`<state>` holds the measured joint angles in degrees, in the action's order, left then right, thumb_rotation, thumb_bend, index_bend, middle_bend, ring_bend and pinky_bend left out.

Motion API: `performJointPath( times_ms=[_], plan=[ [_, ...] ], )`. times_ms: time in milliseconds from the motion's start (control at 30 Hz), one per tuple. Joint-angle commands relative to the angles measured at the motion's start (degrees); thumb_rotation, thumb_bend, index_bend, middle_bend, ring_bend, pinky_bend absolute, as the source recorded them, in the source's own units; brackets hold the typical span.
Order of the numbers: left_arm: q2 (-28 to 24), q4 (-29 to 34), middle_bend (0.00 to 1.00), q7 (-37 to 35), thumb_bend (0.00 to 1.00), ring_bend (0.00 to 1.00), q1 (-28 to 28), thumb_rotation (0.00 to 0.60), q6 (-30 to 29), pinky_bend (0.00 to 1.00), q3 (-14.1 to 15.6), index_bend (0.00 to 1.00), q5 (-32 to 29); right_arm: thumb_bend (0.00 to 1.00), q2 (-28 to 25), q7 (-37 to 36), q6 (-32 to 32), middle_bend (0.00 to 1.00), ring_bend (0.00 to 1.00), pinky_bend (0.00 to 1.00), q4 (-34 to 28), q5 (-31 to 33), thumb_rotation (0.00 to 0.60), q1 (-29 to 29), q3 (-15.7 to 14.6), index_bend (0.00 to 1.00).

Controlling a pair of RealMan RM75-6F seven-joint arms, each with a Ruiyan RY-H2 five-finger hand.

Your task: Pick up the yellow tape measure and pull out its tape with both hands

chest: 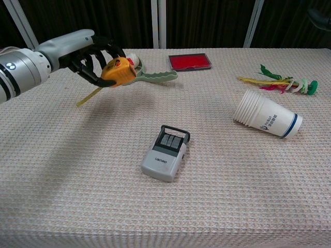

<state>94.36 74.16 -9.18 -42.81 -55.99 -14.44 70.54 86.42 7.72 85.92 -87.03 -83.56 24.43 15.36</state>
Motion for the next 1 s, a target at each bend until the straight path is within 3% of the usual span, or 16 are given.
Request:
performJointPath(
  times_ms=[33, 400, 700, 1000],
  plan=[
    [1.15, 7.2, 0.6, -2.39, 0.34, 0.54, 2.92, 0.6, -4.25, 0.62, -4.53, 0.61, -6.59, 0.32, 0.84, 1.06, -0.19, 0.0, 0.0, 0.0, -0.69, -1.04, 0.6, 0.68, -0.47, 0.0],
    [6.94, 19.66, 0.6, -0.66, 0.36, 0.54, 4.34, 0.6, -13.57, 0.62, -11.51, 0.61, -14.62, 0.32, 7.69, 10.01, -3.36, 0.02, 0.0, 0.0, -5.32, -2.57, 0.6, 5.79, 0.24, 0.01],
    [11.77, 20.13, 0.6, 2.21, 0.37, 0.54, 2.34, 0.6, -15.7, 0.62, -12.26, 0.62, -14.31, 0.32, 16.56, 15.75, -4.43, 0.06, 0.0, 0.0, -4.22, 0.21, 0.6, 10.87, 4.55, 0.23],
    [16.05, 13.76, 0.6, 3.37, 0.37, 0.54, 2.07, 0.6, -18.92, 0.62, -9.61, 0.62, -9.05, 0.32, 21.3, 17.31, -5.56, 0.09, 0.0, 0.0, 0.51, 1.75, 0.6, 13.94, 5.67, 0.37]
  ],
)
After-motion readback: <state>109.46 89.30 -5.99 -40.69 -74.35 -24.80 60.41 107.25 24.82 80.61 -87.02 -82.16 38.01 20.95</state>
